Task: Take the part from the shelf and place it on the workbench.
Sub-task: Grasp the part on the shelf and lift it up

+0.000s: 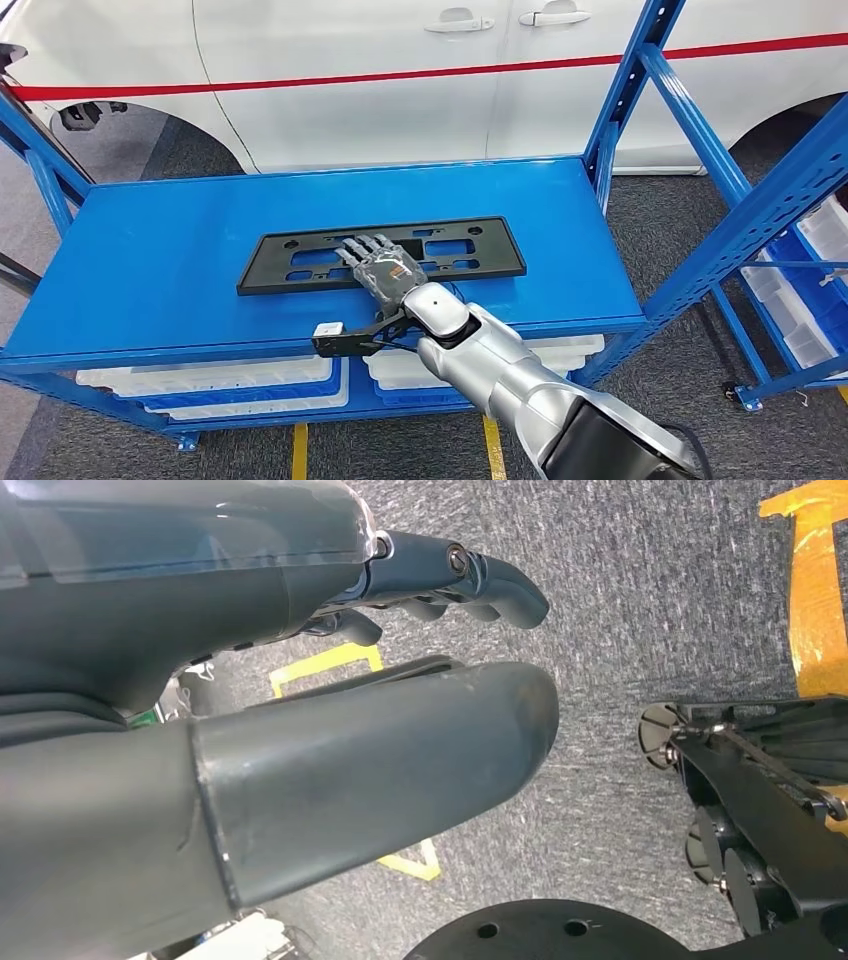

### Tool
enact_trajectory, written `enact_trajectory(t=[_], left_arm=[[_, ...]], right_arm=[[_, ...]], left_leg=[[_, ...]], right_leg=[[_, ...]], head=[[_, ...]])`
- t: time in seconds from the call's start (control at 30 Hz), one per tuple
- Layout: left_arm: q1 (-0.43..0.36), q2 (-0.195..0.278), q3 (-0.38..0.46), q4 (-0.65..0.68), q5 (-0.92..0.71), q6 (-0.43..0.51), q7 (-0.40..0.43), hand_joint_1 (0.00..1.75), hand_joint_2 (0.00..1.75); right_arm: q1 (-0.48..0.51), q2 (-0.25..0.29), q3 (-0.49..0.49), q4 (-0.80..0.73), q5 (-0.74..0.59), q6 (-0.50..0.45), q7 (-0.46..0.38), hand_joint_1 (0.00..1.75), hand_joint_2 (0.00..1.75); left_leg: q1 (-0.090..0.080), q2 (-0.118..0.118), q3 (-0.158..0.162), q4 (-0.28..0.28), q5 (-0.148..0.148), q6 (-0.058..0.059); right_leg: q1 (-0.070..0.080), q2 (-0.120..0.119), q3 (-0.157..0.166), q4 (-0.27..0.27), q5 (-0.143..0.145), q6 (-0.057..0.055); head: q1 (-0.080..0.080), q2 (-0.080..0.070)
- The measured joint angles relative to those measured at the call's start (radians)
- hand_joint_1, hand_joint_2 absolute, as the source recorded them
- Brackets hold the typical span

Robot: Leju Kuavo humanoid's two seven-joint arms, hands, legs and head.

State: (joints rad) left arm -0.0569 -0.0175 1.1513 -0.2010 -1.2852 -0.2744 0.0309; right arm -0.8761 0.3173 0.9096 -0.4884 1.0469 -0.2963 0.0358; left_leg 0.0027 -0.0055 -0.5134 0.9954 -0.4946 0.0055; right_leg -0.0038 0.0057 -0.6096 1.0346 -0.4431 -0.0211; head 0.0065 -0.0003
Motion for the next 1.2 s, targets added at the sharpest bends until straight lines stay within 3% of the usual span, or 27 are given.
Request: enact_trajectory(t=[0.2, 0.57, 0.67, 0.7, 0.8, 1.2], left_arm=[[0.0, 0.0, 0.0, 0.0, -0.005, 0.0, 0.0, 0.0, 0.0], [-0.001, -0.001, 0.0, 0.0, -0.013, 0.0, -0.001, 0.0, 0.0], [0.0, -0.001, 0.0, 0.0, -0.013, 0.0, -0.001, 0.0, 0.0], [0.0, -0.001, 0.0, 0.0, -0.013, 0.0, -0.001, 0.0, 0.0], [0.0, -0.001, 0.0, 0.0, -0.013, 0.0, -0.001, 0.0, 0.0], [-0.001, -0.001, 0.0, 0.0, -0.01, 0.0, 0.01, 0.0, 0.0]], right_arm=[[-0.031, -0.036, -0.032, 0.063, 0.041, -0.052, 0.081, 0.0, 1.75], [-0.047, -0.084, -0.079, 0.11, 0.085, -0.08, 0.136, 0.05, 1.75], [-0.047, -0.087, -0.083, 0.113, 0.086, -0.066, 0.143, 0.55, 1.75], [-0.047, -0.088, -0.083, 0.114, 0.086, -0.058, 0.144, 0.96, 1.75], [-0.045, -0.091, -0.086, 0.117, 0.086, -0.044, 0.145, 1.73, 1.75], [-0.045, -0.096, -0.105, 0.124, 0.077, -0.017, 0.134, 1.75, 1.75]], left_leg=[[0.0, 0.0, 0.0, 0.001, 0.0, 0.0], [0.0, 0.002, 0.002, 0.001, 0.0, 0.0], [0.0, 0.002, 0.002, 0.001, 0.0, 0.0], [0.0, 0.002, 0.003, 0.001, 0.0, 0.0], [0.0, 0.002, 0.003, 0.001, 0.0, 0.0], [0.0, 0.002, 0.004, 0.001, 0.0, 0.0]], right_leg=[[0.0, 0.0, 0.0, 0.0, 0.0, 0.0], [0.0, 0.001, 0.002, 0.0, 0.0, 0.0], [0.0, 0.001, 0.002, 0.0, 0.0, 0.0], [0.0, 0.001, 0.002, 0.0, 0.0, 0.0], [0.0, 0.001, 0.003, 0.0, 0.0, 0.001], [0.0, 0.001, 0.004, 0.0, 0.0, 0.001]], head=[[0.0, 0.0], [0.0, 0.0], [0.0, 0.0], [0.0, 0.0], [0.0, 0.0], [0.0, 0.0]])
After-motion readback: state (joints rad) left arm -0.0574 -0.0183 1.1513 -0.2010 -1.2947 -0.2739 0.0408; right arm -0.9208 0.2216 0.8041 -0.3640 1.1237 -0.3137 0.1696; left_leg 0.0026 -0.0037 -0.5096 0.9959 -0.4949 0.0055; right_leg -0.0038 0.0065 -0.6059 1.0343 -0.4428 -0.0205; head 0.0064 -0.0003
